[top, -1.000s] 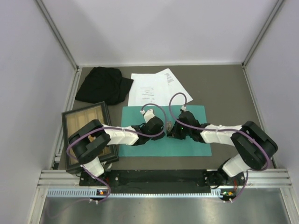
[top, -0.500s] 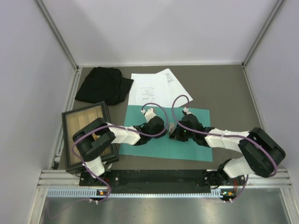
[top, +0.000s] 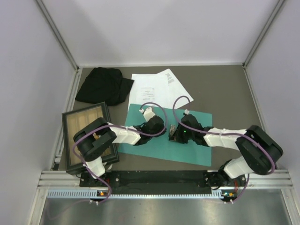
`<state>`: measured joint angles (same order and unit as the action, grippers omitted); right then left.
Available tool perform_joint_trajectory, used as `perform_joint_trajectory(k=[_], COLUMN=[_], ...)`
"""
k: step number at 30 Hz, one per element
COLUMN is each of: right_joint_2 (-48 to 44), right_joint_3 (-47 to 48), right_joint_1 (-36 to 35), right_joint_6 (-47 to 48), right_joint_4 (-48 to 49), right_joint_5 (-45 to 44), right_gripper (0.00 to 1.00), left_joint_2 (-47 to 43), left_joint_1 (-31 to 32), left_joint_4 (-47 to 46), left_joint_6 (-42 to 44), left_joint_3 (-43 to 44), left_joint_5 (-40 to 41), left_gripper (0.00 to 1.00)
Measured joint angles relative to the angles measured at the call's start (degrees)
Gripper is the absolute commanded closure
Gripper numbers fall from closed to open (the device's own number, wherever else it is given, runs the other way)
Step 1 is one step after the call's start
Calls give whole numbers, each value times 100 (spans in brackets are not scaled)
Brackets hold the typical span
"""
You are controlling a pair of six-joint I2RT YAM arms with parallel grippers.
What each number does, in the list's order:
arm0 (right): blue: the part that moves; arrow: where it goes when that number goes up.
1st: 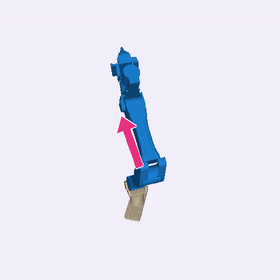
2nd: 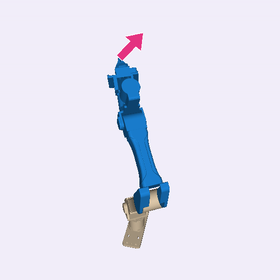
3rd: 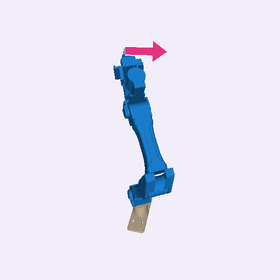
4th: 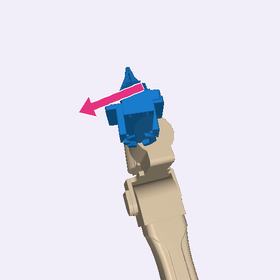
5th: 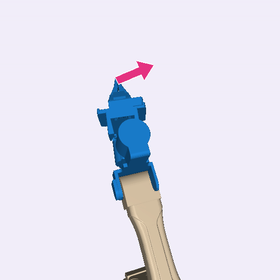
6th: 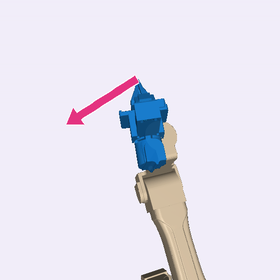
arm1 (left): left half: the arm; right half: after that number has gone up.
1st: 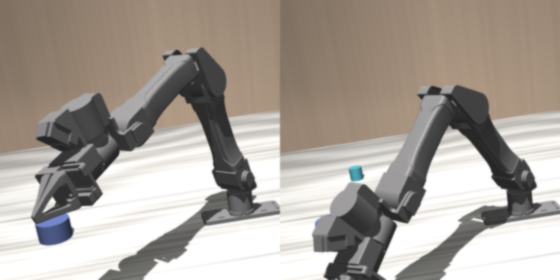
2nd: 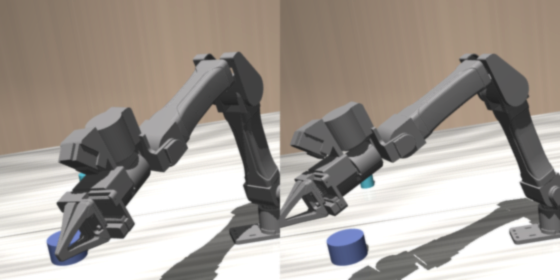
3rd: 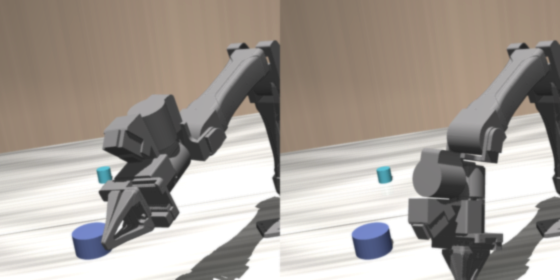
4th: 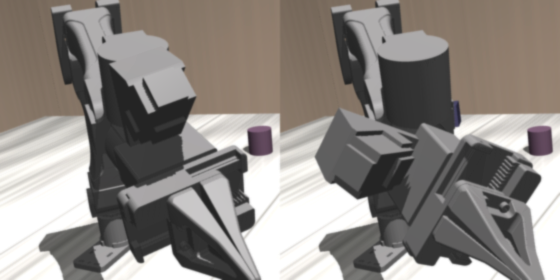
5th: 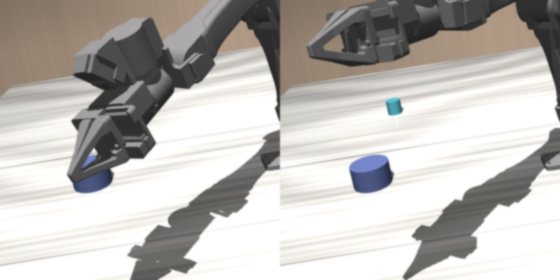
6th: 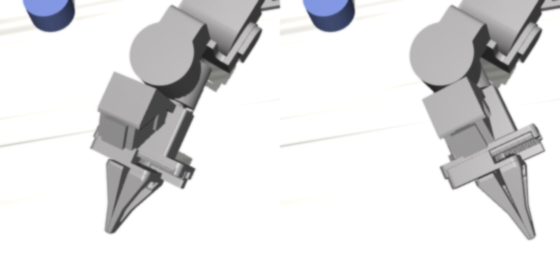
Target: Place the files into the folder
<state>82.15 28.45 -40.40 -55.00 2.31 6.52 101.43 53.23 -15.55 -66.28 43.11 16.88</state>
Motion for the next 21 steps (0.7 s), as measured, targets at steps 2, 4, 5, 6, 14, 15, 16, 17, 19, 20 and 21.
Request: perform_joint_trajectory(k=[2, 4, 5, 6, 14, 15, 16, 17, 19, 20, 21], right_joint_2=[240, 326, 339, 334, 260, 260, 260, 260, 258, 254, 247], right_joint_3=[24, 11, -13, -68, -332, -332, -332, -337, -372, -404, -413], right_joint_1=[-63, -92, -98, -107, -133, -138, -138, -138, -140, -138, -138], right_joint_6=[-234, -361, -376, -387, -48, 2, 44, 92, 144, 166, 177], right_joint_4=[361, 597, 693, 791, 1412, 1432, 1443, 1460, 1532, 1574, 1613], right_joint_5=[11, -50, -68, -83, -66, -63, -57, -46, -33, -24, -22], right_gripper=[100, 100, 100, 100, 100, 100, 100, 100, 100, 100, 100], left_joint_2=[0, -7, -20, -59, -243, -238, -214, -177, -92, -33, 11], left_joint_1=[-46, -96, -111, -118, -52, -44, -35, -35, -37, -37, -37], left_joint_4=[-24, -24, -4, 44, 896, 1047, 1215, 1349, 1552, 1644, 1711], left_joint_6=[46, 199, 315, 420, 1045, 1095, 1147, 1207, 1287, 1338, 1366], left_joint_3=[-2, 20, 52, 96, 483, 584, 688, 782, 957, 1058, 1128], left_joint_5=[85, 125, 118, 103, -221, -251, -254, -254, -249, -240, -232], left_gripper=[100, 99, 89, 84, 58, 58, 59, 60, 64, 66, 67])
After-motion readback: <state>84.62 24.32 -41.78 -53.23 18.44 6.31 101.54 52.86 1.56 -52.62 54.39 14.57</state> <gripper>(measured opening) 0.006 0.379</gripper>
